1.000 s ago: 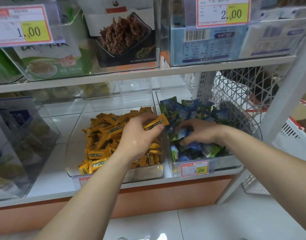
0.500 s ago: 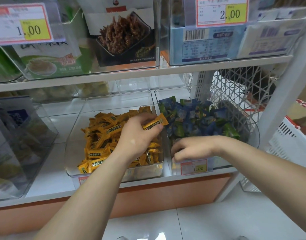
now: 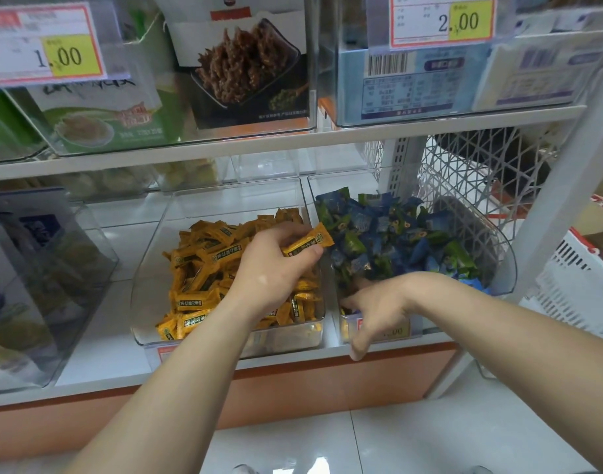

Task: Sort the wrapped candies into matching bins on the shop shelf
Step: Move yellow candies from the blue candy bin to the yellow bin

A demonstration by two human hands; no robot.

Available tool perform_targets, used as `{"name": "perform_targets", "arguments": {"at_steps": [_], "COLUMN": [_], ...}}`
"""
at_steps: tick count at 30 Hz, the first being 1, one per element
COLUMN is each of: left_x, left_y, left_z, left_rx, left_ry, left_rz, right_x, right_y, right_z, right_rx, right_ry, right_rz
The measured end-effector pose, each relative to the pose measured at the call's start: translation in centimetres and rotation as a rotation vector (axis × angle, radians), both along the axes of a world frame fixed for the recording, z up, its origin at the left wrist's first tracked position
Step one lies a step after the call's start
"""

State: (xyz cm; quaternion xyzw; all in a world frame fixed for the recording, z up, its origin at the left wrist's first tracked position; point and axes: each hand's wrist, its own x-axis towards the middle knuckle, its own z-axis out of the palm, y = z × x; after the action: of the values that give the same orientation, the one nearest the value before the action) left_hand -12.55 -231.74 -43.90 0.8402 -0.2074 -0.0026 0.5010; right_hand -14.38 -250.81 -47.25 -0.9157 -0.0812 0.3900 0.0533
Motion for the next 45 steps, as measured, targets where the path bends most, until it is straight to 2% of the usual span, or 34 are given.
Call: {"name": "perform_targets", "arguments": {"at_steps": [11,14,16,18,21,23,26,31,33,35,37,41,43,45], "left_x": [0.0,0.0,0.1,0.2,0.2,0.1,-0.6,-2.2,-2.2,-1.7,-0.5,1.9,2.1,1.4], "left_y": [-0.3,-0.3,-0.1,0.1,0.2,0.0,-0.7,-1.8,-1.6,-0.9,0.6,4.2,4.4,3.4], "left_z": [0.0,0.0,0.0,0.0,0.0,0.2,0.7,1.3,1.5,1.7,1.5,1.0,0.9,1.1], "left_rx": [-0.013,-0.02,-0.024,-0.031,-0.056,-0.086,-0.154,-0.406,-0.457,-0.423,-0.292,0.226,0.403,0.411], "left_ry": [0.009,-0.001,-0.007,-0.002,0.024,0.036,0.055,0.242,0.231,0.122,0.012,-0.128,-0.233,-0.322], "left_rz": [0.001,-0.008,-0.013,-0.009,0.024,0.044,0.071,-0.087,-0.101,-0.025,0.096,0.322,0.374,0.342], "right_x": [-0.7,-1.6,-2.2,-2.6,-3.1,-3.3,-3.3,-2.9,-2.8,-2.7,-2.3,-1.5,-1.3,-0.7], "right_y": [0.0,-0.4,-1.3,-2.4,-3.5,-3.9,-3.6,-0.9,0.1,0.4,0.0,-2.8,-3.6,-3.5], "right_z": [-0.3,0.1,0.7,1.9,3.0,3.5,4.4,4.7,4.8,5.1,5.6,5.4,4.6,3.4], "right_rx": [0.131,0.226,0.353,0.512,0.585,0.67,0.957,1.298,1.447,1.536,1.479,0.978,0.715,0.509], "right_ry": [-0.084,-0.194,-0.261,-0.231,-0.213,-0.3,-0.468,-0.689,-0.648,-0.571,-0.583,-0.872,-0.837,-0.741], "right_rz": [-0.028,0.005,-0.027,-0.098,-0.142,-0.199,-0.4,-0.605,-0.731,-0.786,-0.756,-0.623,-0.423,-0.268]}}
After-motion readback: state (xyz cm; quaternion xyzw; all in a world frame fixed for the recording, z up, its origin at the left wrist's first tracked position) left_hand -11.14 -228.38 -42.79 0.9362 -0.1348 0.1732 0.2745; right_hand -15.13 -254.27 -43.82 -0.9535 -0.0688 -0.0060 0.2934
